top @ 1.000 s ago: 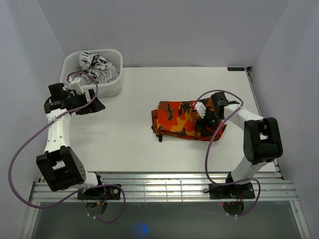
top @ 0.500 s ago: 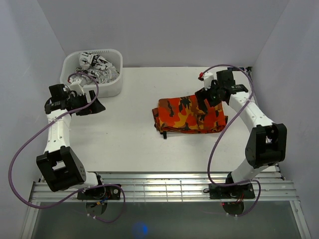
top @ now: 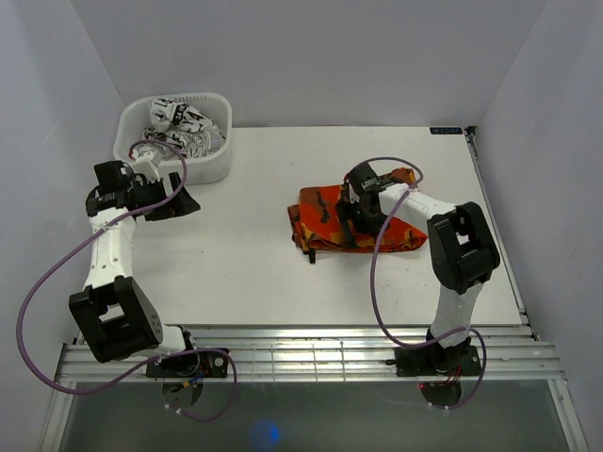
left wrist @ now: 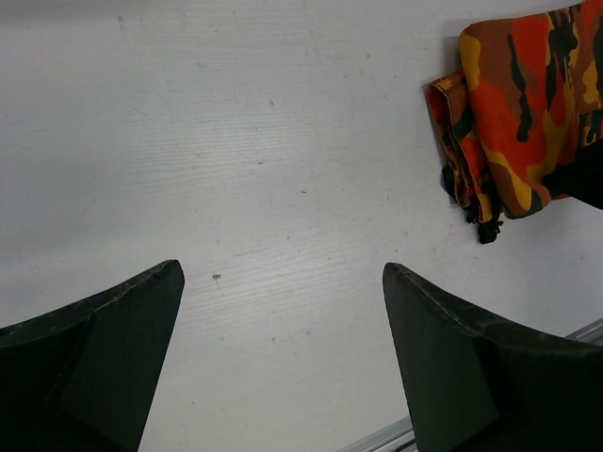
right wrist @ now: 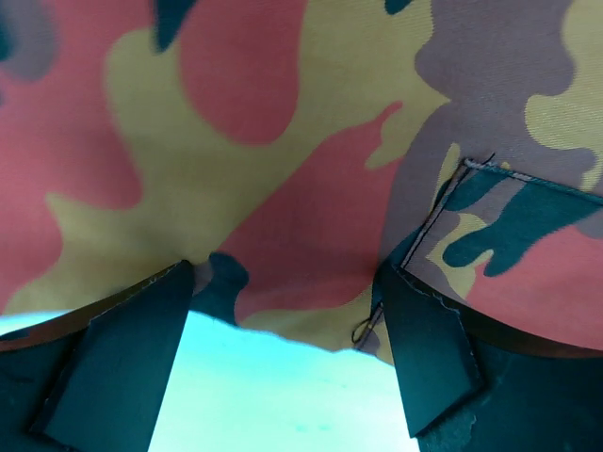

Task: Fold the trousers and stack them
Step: Neatly place the folded trousers to the corner

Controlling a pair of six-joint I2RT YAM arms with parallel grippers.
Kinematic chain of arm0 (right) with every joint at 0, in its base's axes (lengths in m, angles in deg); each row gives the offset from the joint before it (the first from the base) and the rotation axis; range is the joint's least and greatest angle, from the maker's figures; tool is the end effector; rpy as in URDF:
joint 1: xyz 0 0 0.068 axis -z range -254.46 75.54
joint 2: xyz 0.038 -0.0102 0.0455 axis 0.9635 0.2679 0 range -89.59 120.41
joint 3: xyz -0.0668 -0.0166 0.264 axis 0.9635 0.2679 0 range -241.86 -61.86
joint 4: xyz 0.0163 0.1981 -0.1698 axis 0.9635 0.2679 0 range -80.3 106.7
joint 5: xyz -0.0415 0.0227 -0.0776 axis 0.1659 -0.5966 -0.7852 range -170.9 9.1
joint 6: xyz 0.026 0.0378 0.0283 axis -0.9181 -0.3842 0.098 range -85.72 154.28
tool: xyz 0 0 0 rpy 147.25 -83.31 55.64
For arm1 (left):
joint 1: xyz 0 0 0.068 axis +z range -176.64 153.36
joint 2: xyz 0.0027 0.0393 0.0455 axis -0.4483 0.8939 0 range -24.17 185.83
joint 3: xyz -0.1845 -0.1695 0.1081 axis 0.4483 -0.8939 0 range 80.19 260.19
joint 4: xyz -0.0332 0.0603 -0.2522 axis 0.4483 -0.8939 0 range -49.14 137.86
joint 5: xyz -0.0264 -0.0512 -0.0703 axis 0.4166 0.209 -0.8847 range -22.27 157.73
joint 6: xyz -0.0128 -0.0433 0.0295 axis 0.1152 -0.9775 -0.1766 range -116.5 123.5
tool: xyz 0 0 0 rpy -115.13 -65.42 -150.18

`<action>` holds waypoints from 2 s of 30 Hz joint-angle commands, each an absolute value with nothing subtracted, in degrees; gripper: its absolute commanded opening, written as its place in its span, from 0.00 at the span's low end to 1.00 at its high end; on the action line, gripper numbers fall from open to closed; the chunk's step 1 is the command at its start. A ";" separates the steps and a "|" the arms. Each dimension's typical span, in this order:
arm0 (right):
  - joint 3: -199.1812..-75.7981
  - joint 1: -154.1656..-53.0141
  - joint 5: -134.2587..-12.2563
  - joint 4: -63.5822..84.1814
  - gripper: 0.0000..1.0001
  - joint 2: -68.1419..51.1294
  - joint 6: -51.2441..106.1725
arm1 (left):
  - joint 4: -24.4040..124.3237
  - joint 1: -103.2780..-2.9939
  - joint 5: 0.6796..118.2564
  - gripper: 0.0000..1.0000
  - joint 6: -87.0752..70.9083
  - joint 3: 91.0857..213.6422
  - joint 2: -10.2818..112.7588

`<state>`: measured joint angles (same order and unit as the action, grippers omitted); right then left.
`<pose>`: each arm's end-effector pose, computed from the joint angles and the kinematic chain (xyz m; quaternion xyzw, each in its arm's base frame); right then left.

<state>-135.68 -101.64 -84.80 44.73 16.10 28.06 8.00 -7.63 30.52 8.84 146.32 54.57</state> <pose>0.3339 0.1687 0.1886 -0.1714 0.9641 0.0255 0.2014 0.2746 0.0718 0.2964 -0.0048 0.9032 -0.2310 0.3617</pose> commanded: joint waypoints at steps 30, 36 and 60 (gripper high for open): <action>-179.43 -68.22 -80.72 49.43 0.77 53.58 60.12 | 9.80 -7.56 32.22 0.98 10.35 143.12 54.49; -181.21 -68.22 -80.63 48.55 0.91 52.45 60.56 | 9.36 -7.48 33.97 0.98 12.19 143.48 54.49; -127.37 -68.31 -51.19 49.97 0.90 -15.98 54.15 | 11.19 -19.91 38.86 0.98 16.68 148.15 55.91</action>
<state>-138.13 -68.46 -56.45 46.57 -15.02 55.88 8.22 -12.48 33.03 17.63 153.73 60.28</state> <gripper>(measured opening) 0.903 0.977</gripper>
